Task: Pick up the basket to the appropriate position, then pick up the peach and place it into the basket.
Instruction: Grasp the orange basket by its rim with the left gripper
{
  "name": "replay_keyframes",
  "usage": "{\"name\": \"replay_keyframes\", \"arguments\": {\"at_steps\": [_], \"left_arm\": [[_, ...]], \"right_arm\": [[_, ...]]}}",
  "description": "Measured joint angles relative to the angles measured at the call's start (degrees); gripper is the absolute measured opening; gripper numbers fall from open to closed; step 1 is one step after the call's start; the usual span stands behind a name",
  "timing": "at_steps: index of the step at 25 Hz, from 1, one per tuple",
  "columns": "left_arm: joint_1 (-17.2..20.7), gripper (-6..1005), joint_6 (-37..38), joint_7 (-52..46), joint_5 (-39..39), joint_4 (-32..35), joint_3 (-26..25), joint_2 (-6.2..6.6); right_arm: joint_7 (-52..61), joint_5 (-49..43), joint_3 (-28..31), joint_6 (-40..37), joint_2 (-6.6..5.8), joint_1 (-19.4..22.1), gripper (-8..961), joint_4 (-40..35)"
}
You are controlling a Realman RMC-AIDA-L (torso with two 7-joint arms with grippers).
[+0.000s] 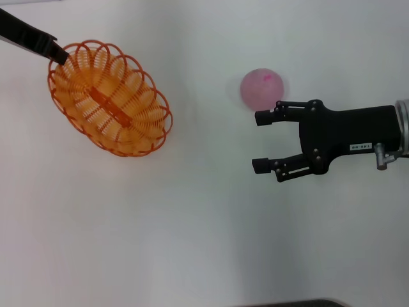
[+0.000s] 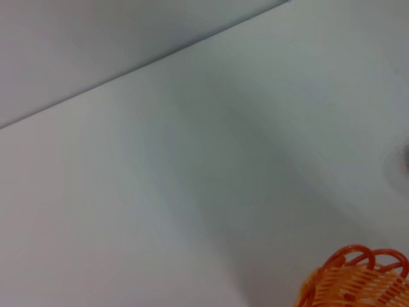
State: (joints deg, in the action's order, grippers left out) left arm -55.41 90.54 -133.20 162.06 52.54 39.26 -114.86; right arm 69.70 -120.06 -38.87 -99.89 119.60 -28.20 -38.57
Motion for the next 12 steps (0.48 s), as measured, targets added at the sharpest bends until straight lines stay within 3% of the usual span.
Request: {"name": "replay_keyframes", "arguments": {"at_steps": [12], "left_arm": [[0.32,50,-0.2,-3.13,-0.58,0.57,-0.25,-0.53]], "right_arm": [[-0.65,0.0,-0.04,0.18,-0.33,-0.94,946,-0.49]]}}
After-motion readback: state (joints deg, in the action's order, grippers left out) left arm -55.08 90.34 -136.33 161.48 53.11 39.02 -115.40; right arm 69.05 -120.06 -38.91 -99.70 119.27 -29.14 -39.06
